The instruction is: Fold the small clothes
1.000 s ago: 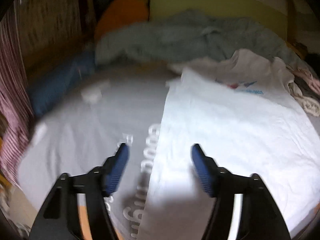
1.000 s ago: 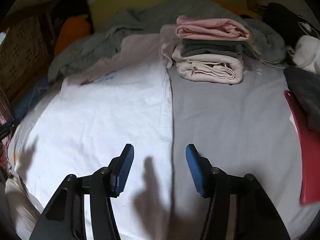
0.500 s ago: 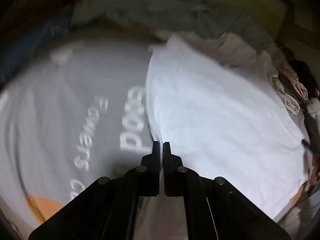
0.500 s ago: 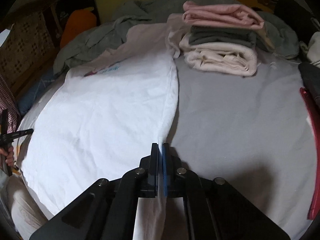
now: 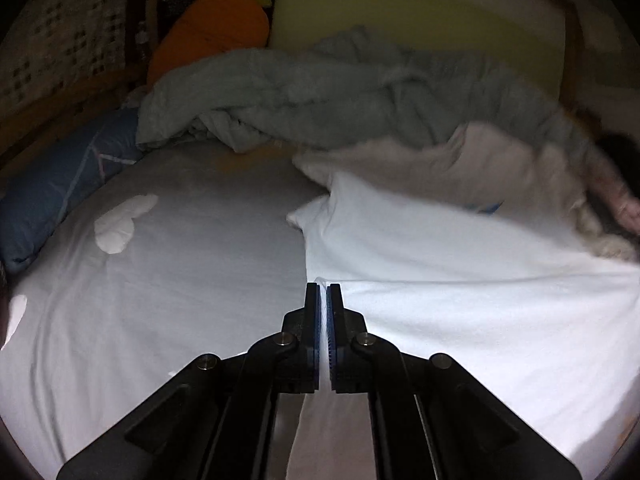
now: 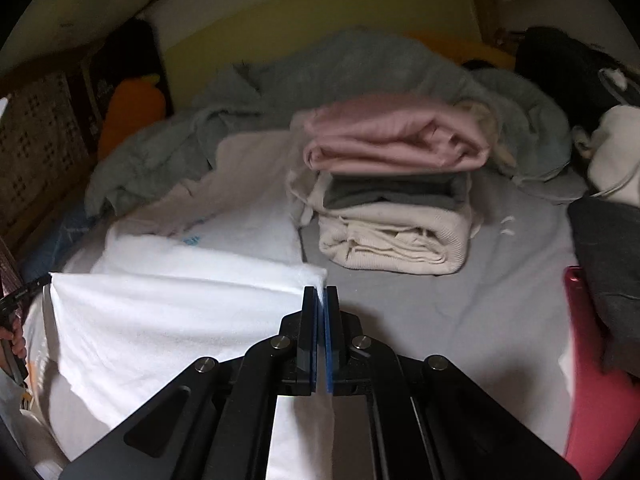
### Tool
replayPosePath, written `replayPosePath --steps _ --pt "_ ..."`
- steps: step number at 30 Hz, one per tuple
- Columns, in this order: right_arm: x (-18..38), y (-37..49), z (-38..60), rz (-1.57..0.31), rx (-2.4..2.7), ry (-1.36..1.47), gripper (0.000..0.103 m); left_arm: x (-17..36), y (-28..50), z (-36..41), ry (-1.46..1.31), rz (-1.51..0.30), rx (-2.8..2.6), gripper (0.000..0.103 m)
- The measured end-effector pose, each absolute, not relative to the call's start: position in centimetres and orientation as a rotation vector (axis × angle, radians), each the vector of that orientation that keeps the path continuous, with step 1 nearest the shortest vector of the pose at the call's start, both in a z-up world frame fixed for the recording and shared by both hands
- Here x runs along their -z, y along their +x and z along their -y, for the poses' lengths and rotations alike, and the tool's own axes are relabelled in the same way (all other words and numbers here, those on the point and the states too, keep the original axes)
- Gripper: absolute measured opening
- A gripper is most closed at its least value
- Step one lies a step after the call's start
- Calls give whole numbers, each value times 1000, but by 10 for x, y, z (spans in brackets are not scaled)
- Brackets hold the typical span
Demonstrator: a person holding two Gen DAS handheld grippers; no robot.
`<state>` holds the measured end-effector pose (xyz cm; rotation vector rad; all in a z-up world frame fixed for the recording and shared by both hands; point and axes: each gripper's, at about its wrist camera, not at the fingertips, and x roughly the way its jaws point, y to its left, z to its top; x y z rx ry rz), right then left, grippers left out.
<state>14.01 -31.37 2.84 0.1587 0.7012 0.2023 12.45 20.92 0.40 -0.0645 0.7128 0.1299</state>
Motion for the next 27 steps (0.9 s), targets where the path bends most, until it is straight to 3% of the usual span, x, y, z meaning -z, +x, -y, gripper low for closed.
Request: replayPosePath --steps 2,4,6,8,12,17,20,27 --pt "-18 142 319 -704 -193 171 4 13 127 -210 -63 -737 -138 8" --pt "-15 135 328 -705 -166 186 29 18 115 -213 -53 -777 -175 15" --pt "-18 125 334 -688 -151 177 45 10 97 -209 -31 -748 -166 27" --pt "-25 106 340 -658 -129 162 45 2 74 -205 -37 -710 -142 33" --pt "-30 65 344 -655 -195 183 46 2 32 -205 -119 -698 -108 35" --pt "-4 34 344 -734 -195 229 46 25 15 -211 -204 -783 -105 35" --pt "10 29 342 -790 -234 270 45 33 10 -215 -246 -807 -119 41" --pt "17 32 324 -811 -275 191 36 48 4 -237 -450 -825 -63 41"
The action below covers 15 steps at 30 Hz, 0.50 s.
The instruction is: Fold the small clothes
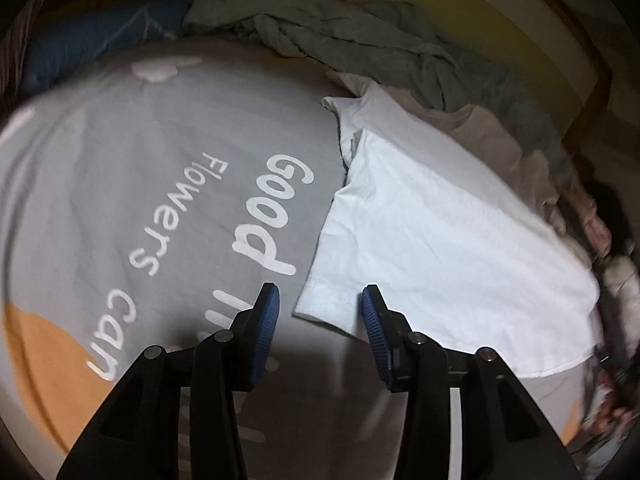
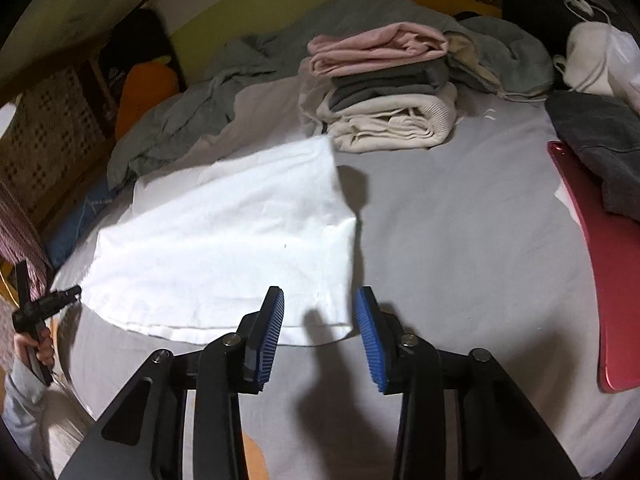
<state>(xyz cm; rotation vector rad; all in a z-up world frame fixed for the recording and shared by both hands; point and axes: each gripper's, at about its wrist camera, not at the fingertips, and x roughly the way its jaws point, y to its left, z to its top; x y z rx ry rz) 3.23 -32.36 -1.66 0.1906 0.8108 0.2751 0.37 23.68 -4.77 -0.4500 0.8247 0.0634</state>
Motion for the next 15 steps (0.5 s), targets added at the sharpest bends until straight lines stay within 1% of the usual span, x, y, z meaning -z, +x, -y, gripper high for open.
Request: replayPosePath --steps 1,2,3,4,5,6,9,12,15 --pt "17 34 323 -816 -280 189 34 48 3 -239 -471 -823 -51 40" --pt "19 35 322 -822 -287 189 34 49 2 -240 -489 -815 -42 36" --pt "21 37 322 -828 -300 194 31 50 2 -240 -508 -812 -27 23" --pt "22 37 320 -829 -305 194 28 51 3 -241 -526 -812 -9 14" --pt "22 39 319 -827 -301 188 15 53 3 -241 -538 -812 2 7" --pt "22 39 317 -819 -291 168 0 52 2 -239 -533 -803 -6 7" --pt "7 26 319 -715 -253 152 0 32 -15 -229 -495 -726 -30 7" --pt "-23 -8 344 -563 -262 268 0 1 -51 -218 -505 -614 -6 7" --pt "-32 -34 359 -547 -247 310 0 -22 -74 -211 -497 -603 -22 7"
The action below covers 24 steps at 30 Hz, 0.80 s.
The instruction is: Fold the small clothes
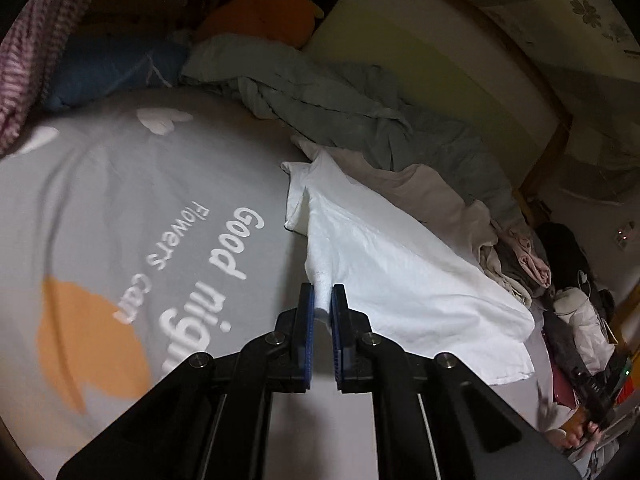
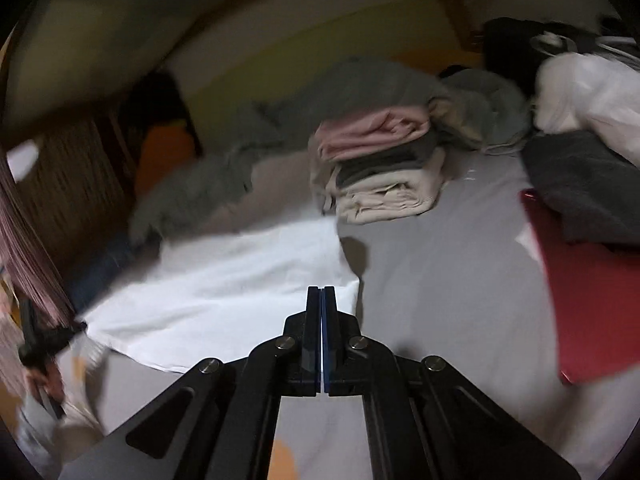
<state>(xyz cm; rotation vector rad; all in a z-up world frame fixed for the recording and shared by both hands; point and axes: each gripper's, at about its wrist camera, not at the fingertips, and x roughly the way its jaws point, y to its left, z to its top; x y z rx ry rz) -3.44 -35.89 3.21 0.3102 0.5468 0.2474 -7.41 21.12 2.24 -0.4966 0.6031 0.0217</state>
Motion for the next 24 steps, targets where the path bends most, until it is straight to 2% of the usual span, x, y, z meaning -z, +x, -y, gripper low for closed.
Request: replayPosePath --steps 5,7,8,10,11,12,14,15,16,17,19,24 --pt "-10 -15 341 -689 -267 241 1 -30 -64 -206 -407 -606 -46 7" --pt "-1 -2 332 -730 -284 245 8 -23 -57 -206 -419 -608 -53 7" --pt "1 6 326 -746 -273 226 13 -20 -56 -206 -412 -607 -61 7" --pt "4 16 319 -759 -234 197 50 -13 -55 -205 -397 -603 -75 7" --pt "5 19 319 -758 -218 190 55 -10 -56 -204 -385 -600 -83 7" --pt "6 21 318 -752 -207 178 55 -6 -57 -203 -373 -600 -91 7" --pt "11 29 315 -781 -196 155 50 0 -56 -204 -365 -603 -99 7" --pt "17 35 314 -809 -213 151 31 2 -56 -204 -362 -608 -104 7" --pt "22 38 312 -837 -211 143 20 4 -55 -204 -358 -612 -108 7" --pt "25 40 311 -855 -192 130 17 5 -54 -204 -354 -616 -111 7" --pt "26 39 308 -839 -172 96 5 3 -55 -204 -346 -616 -110 7" --pt "-18 -14 327 -631 -205 172 2 -24 -80 -197 -361 -571 -67 7"
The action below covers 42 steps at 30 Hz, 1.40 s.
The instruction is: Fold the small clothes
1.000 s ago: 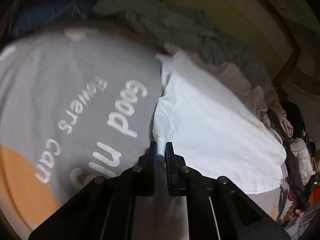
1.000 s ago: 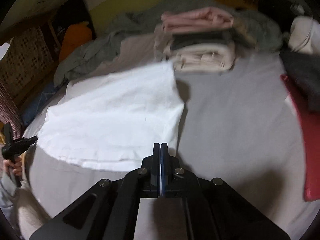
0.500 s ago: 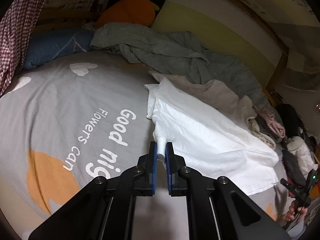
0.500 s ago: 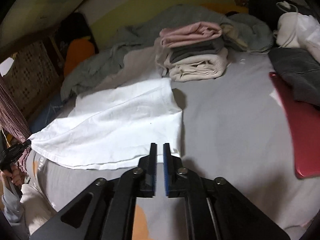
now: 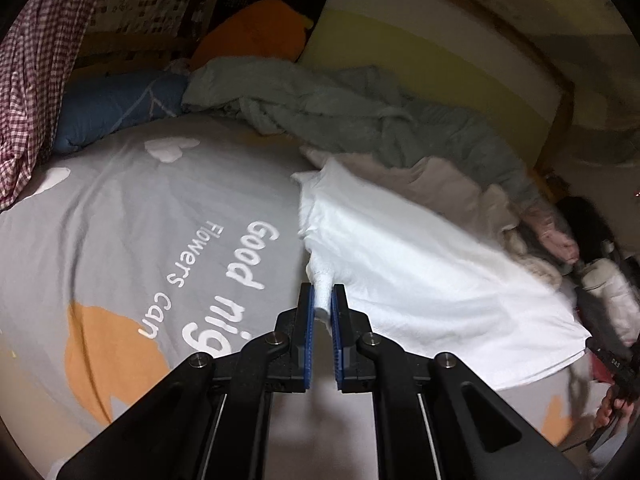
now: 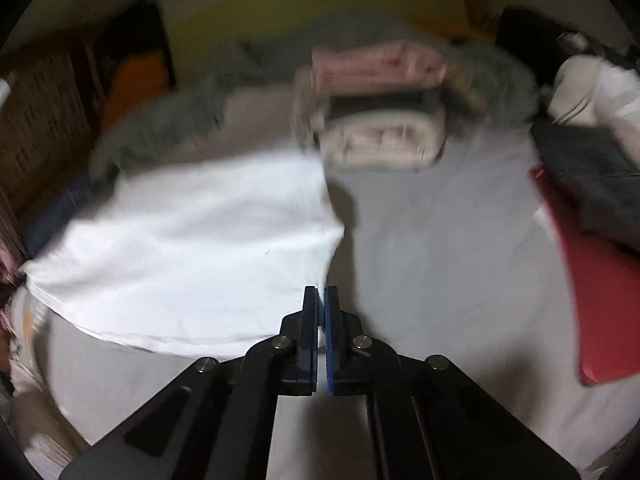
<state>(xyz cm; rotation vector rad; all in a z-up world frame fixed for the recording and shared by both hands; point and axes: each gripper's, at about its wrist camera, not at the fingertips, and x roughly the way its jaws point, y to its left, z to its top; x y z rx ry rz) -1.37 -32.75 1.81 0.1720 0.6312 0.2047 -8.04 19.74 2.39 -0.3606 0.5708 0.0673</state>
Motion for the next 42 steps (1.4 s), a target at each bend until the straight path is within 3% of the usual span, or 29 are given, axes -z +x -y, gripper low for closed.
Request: replayPosePath --steps 4,11,18,23,25,27,30,32,39,42 --pt "-57 -67 343 -527 -238 246 2 -56 -114 -192 -335 -518 -80 7" --pt "-61 -65 342 -575 -233 302 2 -57 -110 -208 -393 -577 -168 7" --pt "-39 22 343 -691 -221 365 2 -42 -22 -225 -375 -644 -239 7" --pt "-2 133 331 -829 -134 357 2 10 74 -241 -325 -778 -256 10" --pt "13 150 335 -882 -65 385 9 23 82 -249 -332 -787 -300 24" --pt "22 151 346 -874 -97 459 14 24 75 -259 -411 -757 -264 47" --pt "24 137 368 -833 -122 559 49 14 63 -263 -441 -726 -229 54" --pt "18 126 375 -800 -140 592 53 10 49 -259 -437 -739 -203 63" --pt "7 94 333 -840 -377 388 53 42 22 -248 -475 -902 -108 64" --pt "17 91 312 -886 -414 313 62 42 17 -237 -406 -905 -116 64"
